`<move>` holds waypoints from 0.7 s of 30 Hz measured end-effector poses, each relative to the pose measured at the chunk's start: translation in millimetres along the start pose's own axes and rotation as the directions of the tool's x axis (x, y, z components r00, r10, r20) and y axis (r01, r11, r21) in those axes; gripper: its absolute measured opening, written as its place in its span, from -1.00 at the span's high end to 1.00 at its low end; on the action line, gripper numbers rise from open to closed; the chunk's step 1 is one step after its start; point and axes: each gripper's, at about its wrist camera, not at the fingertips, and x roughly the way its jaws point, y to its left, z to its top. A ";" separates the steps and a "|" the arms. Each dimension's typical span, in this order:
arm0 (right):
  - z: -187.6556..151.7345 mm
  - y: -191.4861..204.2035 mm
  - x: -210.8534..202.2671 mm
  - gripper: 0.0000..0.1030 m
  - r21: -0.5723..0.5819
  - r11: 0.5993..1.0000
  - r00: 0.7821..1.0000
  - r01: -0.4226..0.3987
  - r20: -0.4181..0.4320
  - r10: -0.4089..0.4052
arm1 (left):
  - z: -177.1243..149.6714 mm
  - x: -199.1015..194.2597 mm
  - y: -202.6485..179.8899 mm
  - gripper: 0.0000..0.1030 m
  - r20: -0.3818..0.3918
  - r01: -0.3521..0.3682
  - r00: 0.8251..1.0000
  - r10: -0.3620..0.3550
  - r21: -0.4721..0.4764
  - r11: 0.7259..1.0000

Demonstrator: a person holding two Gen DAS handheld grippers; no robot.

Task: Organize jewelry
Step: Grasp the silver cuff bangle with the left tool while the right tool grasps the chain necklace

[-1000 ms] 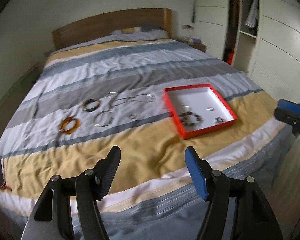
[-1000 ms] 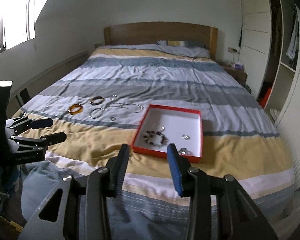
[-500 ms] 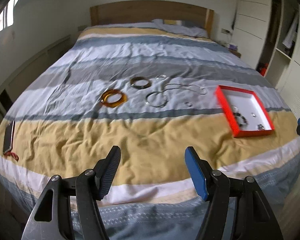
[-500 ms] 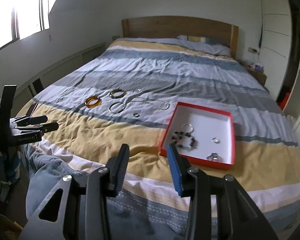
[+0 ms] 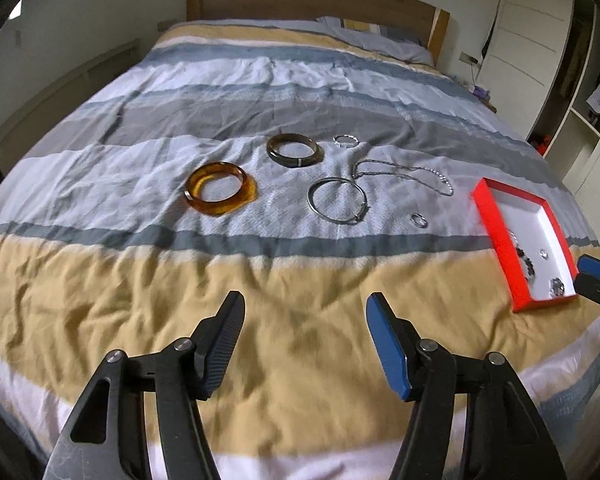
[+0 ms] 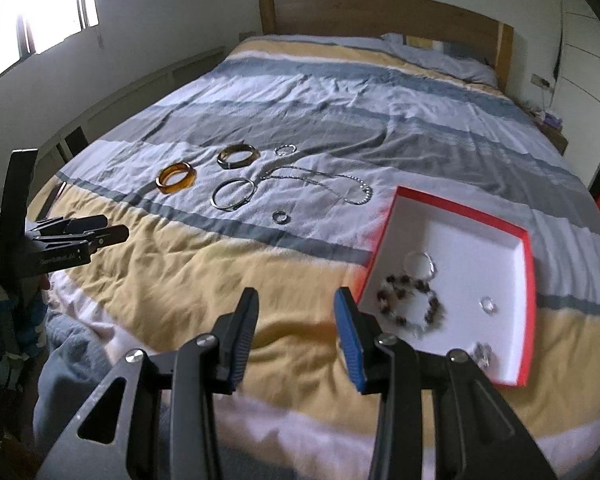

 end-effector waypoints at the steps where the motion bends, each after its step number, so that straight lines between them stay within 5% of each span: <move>1: 5.7 -1.8 8.9 0.27 -0.001 1.000 1.000 -0.003 -0.007 0.003 | 4.3 7.5 1.6 -0.20 -0.005 0.003 1.000 -0.003 -0.001 1.000; 7: 41.6 -12.5 62.9 0.27 -0.021 0.999 0.999 -0.024 -0.041 0.023 | 33.6 50.8 4.7 -0.15 -0.031 0.026 0.999 -0.026 0.010 1.000; 21: 107.4 -43.7 187.8 0.13 -0.046 0.997 0.989 -0.061 -0.136 0.054 | 81.7 154.4 -0.3 0.31 -0.130 0.075 0.989 -0.068 0.051 0.996</move>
